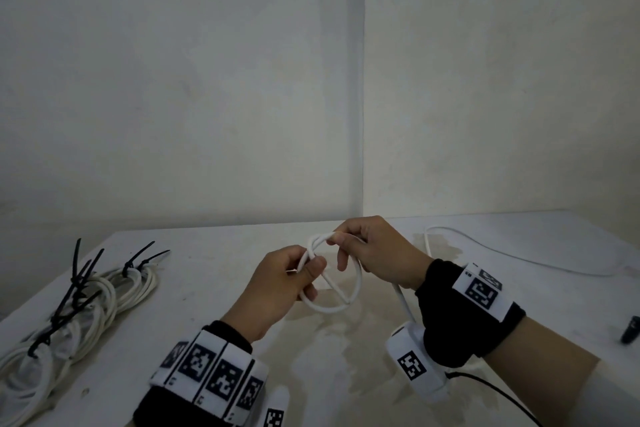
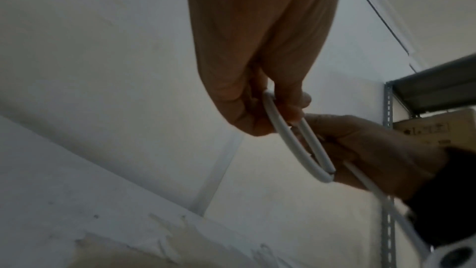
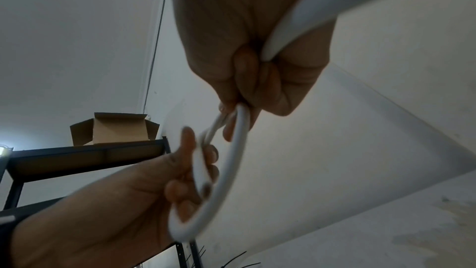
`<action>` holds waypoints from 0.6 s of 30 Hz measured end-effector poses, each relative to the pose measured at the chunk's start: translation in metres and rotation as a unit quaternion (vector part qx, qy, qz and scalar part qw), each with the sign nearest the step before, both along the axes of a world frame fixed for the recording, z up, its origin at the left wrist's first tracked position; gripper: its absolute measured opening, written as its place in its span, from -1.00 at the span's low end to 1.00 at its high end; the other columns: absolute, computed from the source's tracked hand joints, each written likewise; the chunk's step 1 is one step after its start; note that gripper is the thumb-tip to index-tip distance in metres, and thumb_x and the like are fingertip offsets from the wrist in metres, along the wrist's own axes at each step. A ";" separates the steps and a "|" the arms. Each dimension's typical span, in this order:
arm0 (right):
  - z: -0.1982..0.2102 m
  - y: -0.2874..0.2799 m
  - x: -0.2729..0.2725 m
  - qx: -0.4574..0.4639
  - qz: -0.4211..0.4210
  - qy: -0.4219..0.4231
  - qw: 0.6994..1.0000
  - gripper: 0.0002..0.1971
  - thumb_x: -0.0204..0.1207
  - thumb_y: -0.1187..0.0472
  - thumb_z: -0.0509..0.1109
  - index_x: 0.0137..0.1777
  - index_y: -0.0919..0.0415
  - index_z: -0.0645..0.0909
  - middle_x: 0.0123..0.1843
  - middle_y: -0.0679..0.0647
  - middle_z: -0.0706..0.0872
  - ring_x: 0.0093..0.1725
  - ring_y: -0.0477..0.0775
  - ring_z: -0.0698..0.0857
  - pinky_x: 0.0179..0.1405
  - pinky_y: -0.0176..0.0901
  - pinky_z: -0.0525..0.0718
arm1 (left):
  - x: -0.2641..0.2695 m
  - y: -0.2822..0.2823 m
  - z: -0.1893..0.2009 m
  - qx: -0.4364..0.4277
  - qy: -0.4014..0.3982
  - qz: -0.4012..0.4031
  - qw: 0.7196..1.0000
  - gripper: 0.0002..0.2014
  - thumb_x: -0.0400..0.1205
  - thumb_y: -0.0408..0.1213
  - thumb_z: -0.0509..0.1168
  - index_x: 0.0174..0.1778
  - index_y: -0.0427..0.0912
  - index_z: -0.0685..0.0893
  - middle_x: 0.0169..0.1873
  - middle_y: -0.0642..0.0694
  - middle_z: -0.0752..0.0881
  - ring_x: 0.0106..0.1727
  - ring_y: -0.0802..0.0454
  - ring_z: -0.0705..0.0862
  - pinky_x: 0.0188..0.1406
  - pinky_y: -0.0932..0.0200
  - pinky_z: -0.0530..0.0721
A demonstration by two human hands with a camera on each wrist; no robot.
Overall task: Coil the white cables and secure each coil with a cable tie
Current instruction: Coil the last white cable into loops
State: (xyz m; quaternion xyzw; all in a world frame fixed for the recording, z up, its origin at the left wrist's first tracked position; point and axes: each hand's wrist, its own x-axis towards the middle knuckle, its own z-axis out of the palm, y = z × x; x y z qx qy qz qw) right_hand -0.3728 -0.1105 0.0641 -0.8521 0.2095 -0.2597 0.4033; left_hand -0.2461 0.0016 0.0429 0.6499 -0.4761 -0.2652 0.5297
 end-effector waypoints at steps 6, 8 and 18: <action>-0.001 0.003 -0.003 0.015 0.017 0.027 0.999 -0.73 0.65 0.22 0.22 -0.16 0.39 0.64 -0.45 0.02 0.65 -0.65 -0.20 0.42 -0.59 -0.53 0.34 | 0.006 -0.003 -0.012 -0.062 -0.159 0.092 0.981 -0.84 0.58 -0.23 0.34 -0.32 -0.14 0.61 -0.56 0.01 0.59 -0.62 0.16 0.64 -0.52 0.27 0.63; -0.002 0.006 -0.002 0.023 0.021 0.038 0.999 -0.77 0.64 0.21 0.23 -0.20 0.27 0.61 -0.47 0.01 0.66 -0.67 -0.18 0.38 -0.61 -0.52 0.31 | 0.008 -0.003 -0.015 -0.067 -0.205 0.112 0.970 -0.85 0.61 -0.20 0.30 -0.22 -0.17 0.63 -0.54 0.00 0.61 -0.60 0.12 0.66 -0.51 0.18 0.68; -0.001 0.001 -0.005 0.077 0.021 0.003 0.997 -0.80 0.63 0.20 0.24 -0.15 0.25 0.62 -0.50 -0.07 0.68 -0.64 -0.10 0.30 -0.63 -0.33 0.32 | 0.014 0.002 -0.003 -0.058 -0.122 0.006 0.991 -0.90 0.62 -0.24 0.26 -0.20 -0.06 0.63 -0.24 0.01 0.68 -0.20 0.08 0.66 -0.19 0.23 0.56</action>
